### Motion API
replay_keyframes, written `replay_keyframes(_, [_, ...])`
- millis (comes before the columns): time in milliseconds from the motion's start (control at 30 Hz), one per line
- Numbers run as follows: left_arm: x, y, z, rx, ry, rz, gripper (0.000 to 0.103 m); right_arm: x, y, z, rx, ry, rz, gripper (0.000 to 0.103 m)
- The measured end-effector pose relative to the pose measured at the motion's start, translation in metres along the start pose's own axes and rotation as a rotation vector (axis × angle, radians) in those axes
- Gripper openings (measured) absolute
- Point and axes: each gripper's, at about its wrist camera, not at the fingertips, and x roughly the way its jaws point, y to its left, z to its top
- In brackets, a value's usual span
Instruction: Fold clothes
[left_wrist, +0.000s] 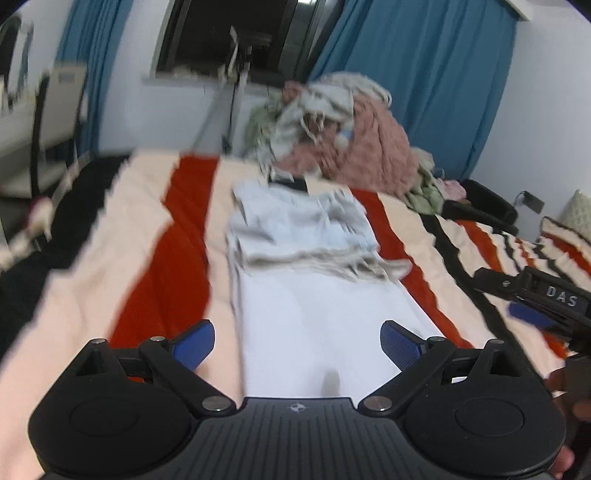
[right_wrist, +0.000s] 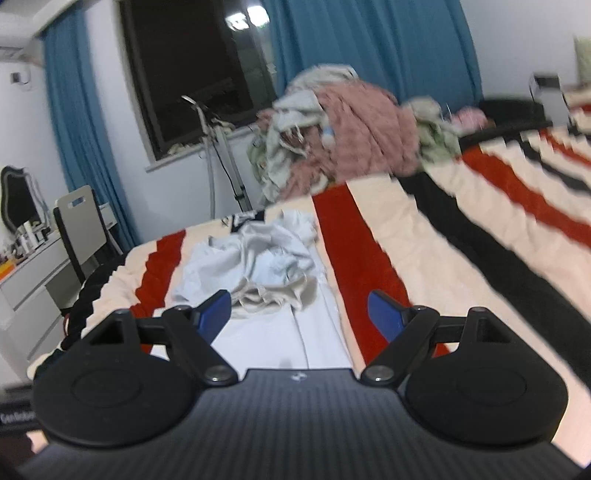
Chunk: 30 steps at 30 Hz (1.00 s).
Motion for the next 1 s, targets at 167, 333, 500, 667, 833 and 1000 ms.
replay_keyframes(167, [0.021,0.016,-0.011,-0.177,0.159,-0.112,0.097,0.014,-0.032,-0.013,0.256,0.163,0.099,0.083])
replay_keyframes(333, [0.034,0.036,-0.017,-0.329,0.236,-0.183,0.097,0.029,-0.055,-0.039,0.570,0.323,0.252,0.084])
replay_keyframes(500, [0.042,0.052,-0.022,-0.477,0.282,-0.240,0.097,0.041,-0.066,-0.065,0.802,0.422,0.307,0.083])
replay_keyframes(667, [0.049,0.058,-0.026,-0.526,0.301,-0.256,0.097,0.046,-0.069,-0.081,0.900,0.479,0.281,0.079])
replay_keyframes(833, [0.058,0.067,-0.030,-0.557,0.217,-0.184,0.087,0.052,-0.082,-0.087,0.970,0.444,0.209,0.064])
replay_keyframes(1000, [0.073,0.069,-0.027,-0.583,0.199,-0.220,0.072,0.067,-0.082,-0.080,0.909,0.363,0.142,0.045])
